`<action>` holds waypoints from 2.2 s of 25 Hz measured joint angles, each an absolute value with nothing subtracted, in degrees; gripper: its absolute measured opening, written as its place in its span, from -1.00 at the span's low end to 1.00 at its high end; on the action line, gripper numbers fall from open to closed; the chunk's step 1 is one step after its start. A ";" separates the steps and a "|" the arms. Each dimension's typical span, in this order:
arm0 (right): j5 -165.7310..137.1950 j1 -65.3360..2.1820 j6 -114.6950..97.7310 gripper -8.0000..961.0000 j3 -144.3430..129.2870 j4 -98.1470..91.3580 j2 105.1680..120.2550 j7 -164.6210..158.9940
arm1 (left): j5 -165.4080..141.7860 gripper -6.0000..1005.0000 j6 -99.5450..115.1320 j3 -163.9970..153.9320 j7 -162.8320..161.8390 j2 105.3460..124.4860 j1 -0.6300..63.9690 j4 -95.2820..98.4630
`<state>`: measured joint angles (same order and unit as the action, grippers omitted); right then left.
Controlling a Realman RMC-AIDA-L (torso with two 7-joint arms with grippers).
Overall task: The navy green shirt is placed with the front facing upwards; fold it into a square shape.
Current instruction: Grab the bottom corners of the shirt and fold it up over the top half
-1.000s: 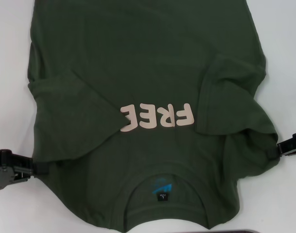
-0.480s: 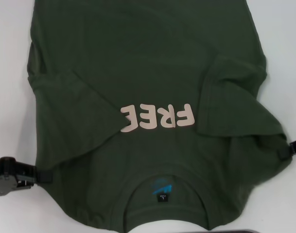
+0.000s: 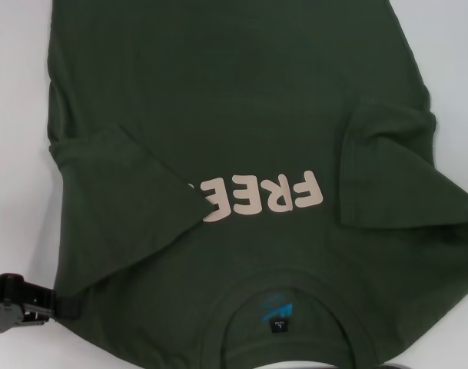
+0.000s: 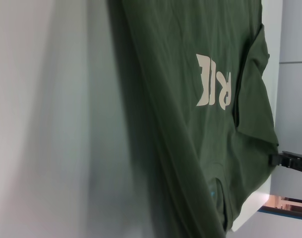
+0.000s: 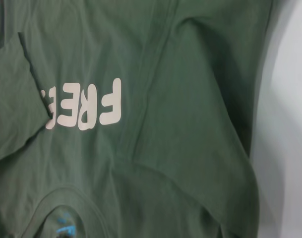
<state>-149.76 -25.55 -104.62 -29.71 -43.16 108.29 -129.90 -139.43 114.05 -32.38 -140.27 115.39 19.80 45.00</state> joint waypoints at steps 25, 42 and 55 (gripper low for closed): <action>-147.29 -30.01 -109.43 -0.96 -26.88 -43.16 106.72 -128.71 | -134.97 -0.88 115.19 -28.90 -143.13 113.76 29.11 44.25; -133.68 -36.51 -98.92 -0.96 -23.83 -42.52 104.99 -136.65 | -133.72 -0.87 94.66 -26.45 -146.96 111.87 42.36 38.89; -127.91 -36.10 -86.91 -0.96 -23.01 -40.80 106.95 -138.46 | -132.49 -0.87 74.67 -26.74 -148.31 113.81 44.85 34.89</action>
